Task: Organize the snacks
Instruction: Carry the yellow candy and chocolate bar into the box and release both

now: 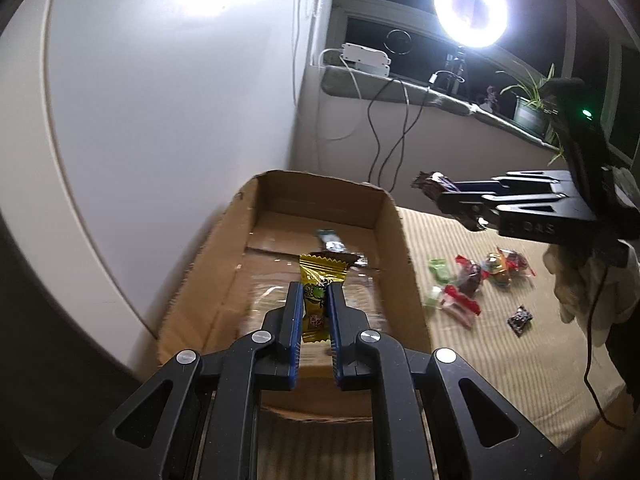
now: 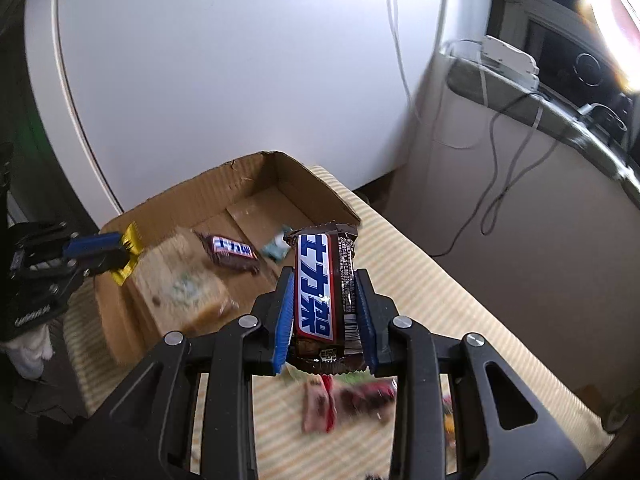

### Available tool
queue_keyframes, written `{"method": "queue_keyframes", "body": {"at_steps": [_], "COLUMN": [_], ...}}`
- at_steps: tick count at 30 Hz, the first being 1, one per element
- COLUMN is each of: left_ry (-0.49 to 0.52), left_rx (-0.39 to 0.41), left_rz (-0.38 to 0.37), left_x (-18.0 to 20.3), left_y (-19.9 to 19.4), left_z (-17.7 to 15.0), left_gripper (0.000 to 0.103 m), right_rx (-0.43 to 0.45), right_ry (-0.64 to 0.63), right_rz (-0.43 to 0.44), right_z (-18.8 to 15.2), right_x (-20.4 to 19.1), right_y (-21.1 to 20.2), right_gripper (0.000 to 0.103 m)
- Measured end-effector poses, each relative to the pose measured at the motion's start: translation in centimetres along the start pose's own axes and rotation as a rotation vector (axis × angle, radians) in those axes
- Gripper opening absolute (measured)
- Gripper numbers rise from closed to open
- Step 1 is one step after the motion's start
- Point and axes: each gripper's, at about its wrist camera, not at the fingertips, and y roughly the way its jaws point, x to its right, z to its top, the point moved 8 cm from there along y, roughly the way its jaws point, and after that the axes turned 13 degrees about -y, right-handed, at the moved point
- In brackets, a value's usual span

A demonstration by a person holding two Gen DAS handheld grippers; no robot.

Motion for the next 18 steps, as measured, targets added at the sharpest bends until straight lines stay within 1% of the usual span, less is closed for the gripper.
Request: {"method": "queue_keyframes", "body": {"at_steps": [10,18], "left_ry": [-0.024,-0.021], "left_rx": [-0.002,-0.005], "left_rz": [0.030,0.028], "left_x": [-2.1,-2.0], "left_y": [0.6,1.1], "left_z": [0.3,0.5], "left_gripper": [0.011,0.011], "right_rx": [-0.023,-0.050], "right_ry": [-0.009,-0.007], "right_rz": [0.043,0.073], "right_z": [3.0,3.4], "right_x": [-0.7,-1.3], "right_y": [5.0,7.6], "right_gripper": [0.030,0.030]}}
